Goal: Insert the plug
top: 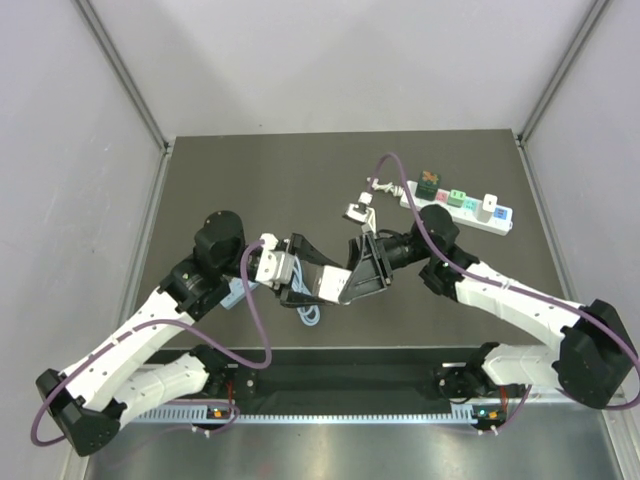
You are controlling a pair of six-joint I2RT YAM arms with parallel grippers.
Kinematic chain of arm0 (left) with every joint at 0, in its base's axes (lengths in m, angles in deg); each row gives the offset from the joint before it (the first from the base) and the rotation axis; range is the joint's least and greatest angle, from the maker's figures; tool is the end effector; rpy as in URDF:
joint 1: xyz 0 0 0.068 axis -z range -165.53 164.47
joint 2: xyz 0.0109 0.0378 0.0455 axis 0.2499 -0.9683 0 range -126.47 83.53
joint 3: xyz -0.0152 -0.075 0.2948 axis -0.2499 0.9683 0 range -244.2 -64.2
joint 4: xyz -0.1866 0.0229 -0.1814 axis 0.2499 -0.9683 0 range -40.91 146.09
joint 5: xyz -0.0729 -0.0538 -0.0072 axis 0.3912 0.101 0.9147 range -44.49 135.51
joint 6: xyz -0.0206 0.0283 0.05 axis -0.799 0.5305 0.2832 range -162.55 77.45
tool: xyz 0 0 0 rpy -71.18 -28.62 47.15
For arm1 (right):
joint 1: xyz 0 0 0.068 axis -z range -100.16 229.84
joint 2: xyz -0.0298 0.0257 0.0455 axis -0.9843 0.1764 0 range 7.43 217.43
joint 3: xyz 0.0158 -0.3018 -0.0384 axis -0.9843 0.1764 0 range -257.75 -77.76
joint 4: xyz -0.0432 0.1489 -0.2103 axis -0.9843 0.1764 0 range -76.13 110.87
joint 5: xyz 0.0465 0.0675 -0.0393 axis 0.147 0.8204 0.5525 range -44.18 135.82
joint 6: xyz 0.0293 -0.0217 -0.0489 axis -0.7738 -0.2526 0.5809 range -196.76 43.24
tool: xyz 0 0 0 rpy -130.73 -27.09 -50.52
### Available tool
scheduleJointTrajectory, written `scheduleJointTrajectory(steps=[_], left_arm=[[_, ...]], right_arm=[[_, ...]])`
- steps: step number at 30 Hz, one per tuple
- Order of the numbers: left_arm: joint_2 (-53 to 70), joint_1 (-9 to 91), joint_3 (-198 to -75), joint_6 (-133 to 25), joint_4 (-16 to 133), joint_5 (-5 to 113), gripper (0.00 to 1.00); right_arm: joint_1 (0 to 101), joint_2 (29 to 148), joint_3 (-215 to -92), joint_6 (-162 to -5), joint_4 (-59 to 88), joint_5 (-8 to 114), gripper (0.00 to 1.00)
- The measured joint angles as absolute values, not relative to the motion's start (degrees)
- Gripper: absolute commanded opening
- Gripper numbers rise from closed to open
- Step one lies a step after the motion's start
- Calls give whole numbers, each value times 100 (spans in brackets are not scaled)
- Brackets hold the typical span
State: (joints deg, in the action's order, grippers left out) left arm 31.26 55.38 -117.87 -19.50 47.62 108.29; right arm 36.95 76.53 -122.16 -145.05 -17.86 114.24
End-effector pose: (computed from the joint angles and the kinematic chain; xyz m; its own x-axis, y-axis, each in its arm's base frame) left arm 0.1063 -0.1458 0.4024 0.2927 -0.0166 -0.9561 0.9258 -0.2454 0.2876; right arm 0.1555 0.2024 0.3541 -0.8275 -0.3025 -0.4730 -0.4261 -0.2102 0.8799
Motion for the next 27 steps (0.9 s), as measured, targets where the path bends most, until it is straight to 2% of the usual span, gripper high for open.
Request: scheduleJointTrajectory(steps=[1, 2, 4, 13, 19, 23, 27], left_arm=[[3185, 5547, -11711, -2125, 4896, 10691, 0], [3247, 5553, -11623, -2380, 5040, 10512, 0], [3303, 5551, -11540, -2905, 5245, 10040, 0], [2626, 5555, -12120, -4789, 4928, 8023, 0], [2211, 5542, -12266, -5902, 3842, 6370, 0], [2228, 5450, -12347, -6691, 3184, 5116, 0], [2206, 5197, -12935, -7508, 2461, 4108, 0]], right_arm=[[3723, 7653, -12220, -14543, -1788, 11422, 70], [3776, 7653, -12253, -14556, -1786, 11398, 84], [3905, 7653, -12325, -14615, -1852, 11356, 99], [5306, 7295, -12347, -14750, -1895, 11291, 100], [6127, 6540, -12255, -13426, -166, 11114, 100], [6230, 6390, -12257, -12551, 946, 10810, 100], [6241, 6422, -12268, -11856, 1860, 10375, 100]])
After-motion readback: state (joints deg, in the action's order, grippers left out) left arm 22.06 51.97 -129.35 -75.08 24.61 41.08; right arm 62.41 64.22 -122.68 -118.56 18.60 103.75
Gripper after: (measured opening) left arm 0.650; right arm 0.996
